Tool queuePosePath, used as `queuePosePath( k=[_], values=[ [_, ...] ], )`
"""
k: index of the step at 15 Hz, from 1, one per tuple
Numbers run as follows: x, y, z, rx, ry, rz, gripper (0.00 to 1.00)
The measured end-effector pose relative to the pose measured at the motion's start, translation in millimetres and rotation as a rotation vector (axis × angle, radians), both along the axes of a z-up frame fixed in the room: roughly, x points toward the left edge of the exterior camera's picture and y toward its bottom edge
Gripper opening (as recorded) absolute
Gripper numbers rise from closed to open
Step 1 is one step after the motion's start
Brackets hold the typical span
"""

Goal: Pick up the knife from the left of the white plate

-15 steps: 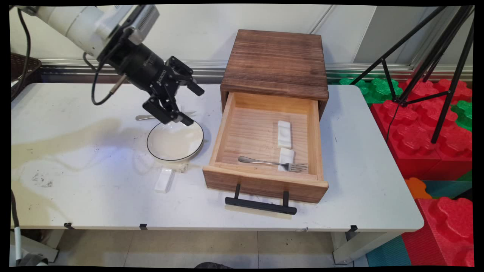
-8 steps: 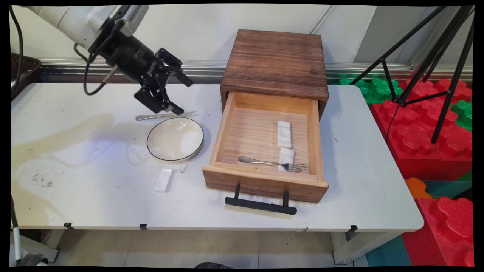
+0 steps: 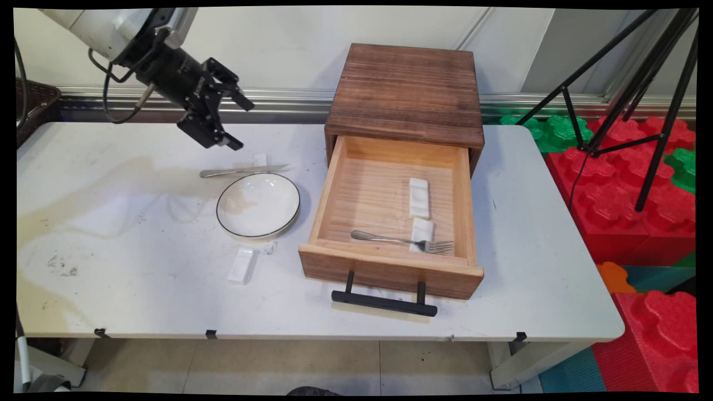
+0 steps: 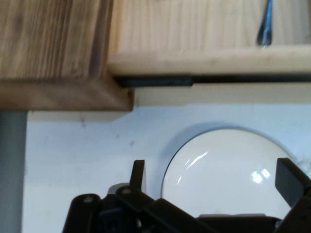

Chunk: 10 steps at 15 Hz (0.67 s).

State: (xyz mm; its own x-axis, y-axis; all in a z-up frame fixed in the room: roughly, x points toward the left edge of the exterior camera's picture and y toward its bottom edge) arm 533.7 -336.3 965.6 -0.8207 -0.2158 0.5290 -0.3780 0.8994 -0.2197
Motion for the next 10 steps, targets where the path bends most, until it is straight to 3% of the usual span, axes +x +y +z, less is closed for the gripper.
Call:
queuePosePath(
  k=[7,10],
  values=[
    [55.5,-28.8,-29.3,-0.037,-0.163,0.009,1.0],
    [74.7,-37.7,-45.9,-0.025,-0.198,0.016,1.0]
  ],
)
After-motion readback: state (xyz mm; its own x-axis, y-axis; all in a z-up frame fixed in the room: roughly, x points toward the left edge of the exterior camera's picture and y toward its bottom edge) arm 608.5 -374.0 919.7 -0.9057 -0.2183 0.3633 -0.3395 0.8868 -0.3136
